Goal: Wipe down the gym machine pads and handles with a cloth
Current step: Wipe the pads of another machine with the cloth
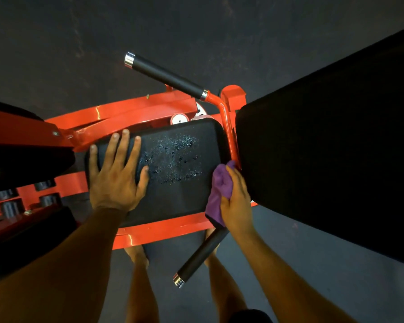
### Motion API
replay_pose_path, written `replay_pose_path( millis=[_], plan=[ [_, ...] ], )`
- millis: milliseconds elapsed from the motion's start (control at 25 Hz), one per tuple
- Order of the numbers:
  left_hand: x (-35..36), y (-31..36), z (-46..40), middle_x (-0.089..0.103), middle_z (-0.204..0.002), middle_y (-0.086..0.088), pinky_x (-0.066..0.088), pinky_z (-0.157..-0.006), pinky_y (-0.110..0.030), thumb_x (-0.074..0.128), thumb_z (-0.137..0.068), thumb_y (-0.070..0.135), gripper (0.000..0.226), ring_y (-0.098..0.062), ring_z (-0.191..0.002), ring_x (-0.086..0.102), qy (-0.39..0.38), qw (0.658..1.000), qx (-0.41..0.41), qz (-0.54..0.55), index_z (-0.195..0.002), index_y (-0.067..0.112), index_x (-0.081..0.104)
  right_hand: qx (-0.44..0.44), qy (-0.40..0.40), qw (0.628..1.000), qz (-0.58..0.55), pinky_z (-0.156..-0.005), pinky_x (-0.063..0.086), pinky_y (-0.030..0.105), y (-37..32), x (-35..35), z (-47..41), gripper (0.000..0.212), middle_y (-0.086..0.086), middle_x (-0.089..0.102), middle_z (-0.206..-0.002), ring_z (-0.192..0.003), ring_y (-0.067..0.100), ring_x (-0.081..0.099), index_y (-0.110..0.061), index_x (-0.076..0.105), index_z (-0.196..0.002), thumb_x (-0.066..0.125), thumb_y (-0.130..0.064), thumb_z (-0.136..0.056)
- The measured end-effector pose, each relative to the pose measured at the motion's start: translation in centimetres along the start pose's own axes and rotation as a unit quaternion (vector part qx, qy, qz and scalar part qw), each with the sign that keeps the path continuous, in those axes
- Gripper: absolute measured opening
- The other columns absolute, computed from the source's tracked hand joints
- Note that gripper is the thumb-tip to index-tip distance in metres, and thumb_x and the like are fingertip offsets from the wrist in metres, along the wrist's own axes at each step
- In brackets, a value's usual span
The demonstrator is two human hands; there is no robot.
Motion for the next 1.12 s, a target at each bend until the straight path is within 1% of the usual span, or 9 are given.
replay_pose_path(
  millis=[240, 440, 560, 720, 880, 960, 1040, 1080, 1120],
  plan=[
    [-0.1, 0.0, 0.0, 0.02, -0.171, -0.007, 0.006, -0.125, -0.06, 0.037, -0.099, 0.045, 0.068, -0.026, -0.158, 0.017, 0.01, 1.0, 0.002, 0.004, -0.162, 0.018, 0.03, 0.0, 0.1, 0.995, -0.005, -0.108, 0.042, 0.045, -5.5, -0.7, -6.9, 0.06, 0.015, 0.054, -0.139, -0.129, 0.032, 0.053, -0.003, 0.055, -0.137, 0.054, 0.001, -0.077],
    [0.3, -0.2, 0.1, 0.02, -0.171, -0.007, 0.005, -0.126, -0.059, 0.034, -0.101, 0.047, 0.067, -0.025, -0.158, 0.015, 0.009, 1.0, -0.003, 0.003, -0.162, 0.02, 0.027, 0.012, 0.071, 0.997, -0.01, -0.105, 0.042, 0.042, -7.7, -0.6, -14.8, 0.051, 0.015, 0.052, -0.141, -0.128, 0.034, 0.053, -0.007, 0.05, -0.14, 0.059, -0.005, -0.089],
    [0.2, -0.2, 0.2, 0.02, -0.171, -0.007, 0.006, -0.126, -0.059, 0.034, -0.1, 0.048, 0.068, -0.025, -0.158, 0.015, 0.004, 1.0, -0.008, 0.013, -0.163, 0.021, 0.027, -0.065, 0.052, 0.996, 0.008, -0.115, 0.03, 0.029, -5.6, -0.6, -10.0, 0.061, 0.021, 0.046, -0.148, -0.136, 0.035, 0.046, 0.0, 0.046, -0.144, 0.052, 0.002, -0.083],
    [0.3, 0.0, 0.1, 0.018, -0.172, -0.005, 0.006, -0.126, -0.058, 0.035, -0.101, 0.05, 0.069, -0.024, -0.159, 0.013, 0.007, 1.0, 0.006, 0.0, -0.163, 0.022, 0.025, -0.006, 0.097, 0.995, -0.022, -0.112, 0.025, 0.014, 0.5, -0.3, 1.0, 0.055, 0.021, 0.053, -0.139, -0.129, 0.036, 0.051, 0.0, 0.052, -0.139, 0.052, -0.004, -0.083],
    [0.1, 0.7, -0.2, 0.019, -0.17, -0.012, 0.013, -0.122, -0.064, 0.037, -0.103, 0.051, 0.071, -0.031, -0.158, 0.015, -0.023, 0.999, 0.027, -0.036, -0.163, 0.017, 0.022, 0.118, 0.209, 0.958, -0.159, -0.109, 0.04, 0.031, 3.5, 0.1, 7.7, 0.043, 0.01, 0.061, -0.132, -0.121, 0.027, 0.058, -0.01, 0.058, -0.132, 0.054, -0.016, -0.09],
    [0.1, 2.2, -1.0, 0.017, -0.171, -0.015, 0.013, -0.122, -0.066, 0.034, -0.105, 0.049, 0.069, -0.033, -0.158, 0.015, -0.043, 0.98, 0.175, -0.091, -0.163, 0.014, 0.022, 0.19, 0.306, 0.894, -0.267, -0.106, 0.046, 0.04, 4.7, 0.3, 10.7, 0.038, 0.001, 0.065, -0.128, -0.117, 0.019, 0.062, -0.018, 0.059, -0.13, 0.059, -0.028, -0.094],
    [0.7, 4.9, -1.6, 0.014, -0.172, -0.01, 0.014, -0.124, -0.062, 0.035, -0.105, 0.042, 0.066, -0.027, -0.159, 0.014, -0.073, 0.894, 0.426, -0.118, -0.165, 0.019, 0.02, 0.227, 0.36, 0.846, -0.322, -0.106, 0.045, 0.045, 5.1, 1.6, 11.0, 0.041, 0.0, 0.065, -0.129, -0.12, 0.017, 0.061, -0.019, 0.058, -0.132, 0.059, -0.032, -0.093],
    [1.0, 5.6, -1.9, 0.014, -0.172, -0.008, 0.016, -0.124, -0.06, 0.038, -0.103, 0.04, 0.067, -0.025, -0.159, 0.014, -0.089, 0.851, 0.505, -0.111, -0.165, 0.02, 0.021, 0.233, 0.38, 0.826, -0.344, -0.109, 0.043, 0.045, 5.3, 2.4, 10.4, 0.044, 0.001, 0.063, -0.132, -0.123, 0.018, 0.059, -0.017, 0.057, -0.134, 0.059, -0.032, -0.092],
    [1.1, 5.8, -2.3, 0.014, -0.172, -0.007, 0.017, -0.125, -0.058, 0.04, -0.102, 0.039, 0.067, -0.024, -0.159, 0.014, -0.096, 0.832, 0.536, -0.103, -0.164, 0.02, 0.023, 0.238, 0.399, 0.808, -0.363, -0.113, 0.039, 0.043, 5.4, 3.2, 9.5, 0.048, 0.003, 0.061, -0.136, -0.128, 0.018, 0.056, -0.014, 0.055, -0.137, 0.06, -0.031, -0.092]
  ],
)
Point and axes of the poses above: each hand's wrist, its own z-axis away from the middle knuckle, its own x-axis out of the palm, y = z × x, the point moved 10 cm from there along -z, towards the middle knuckle
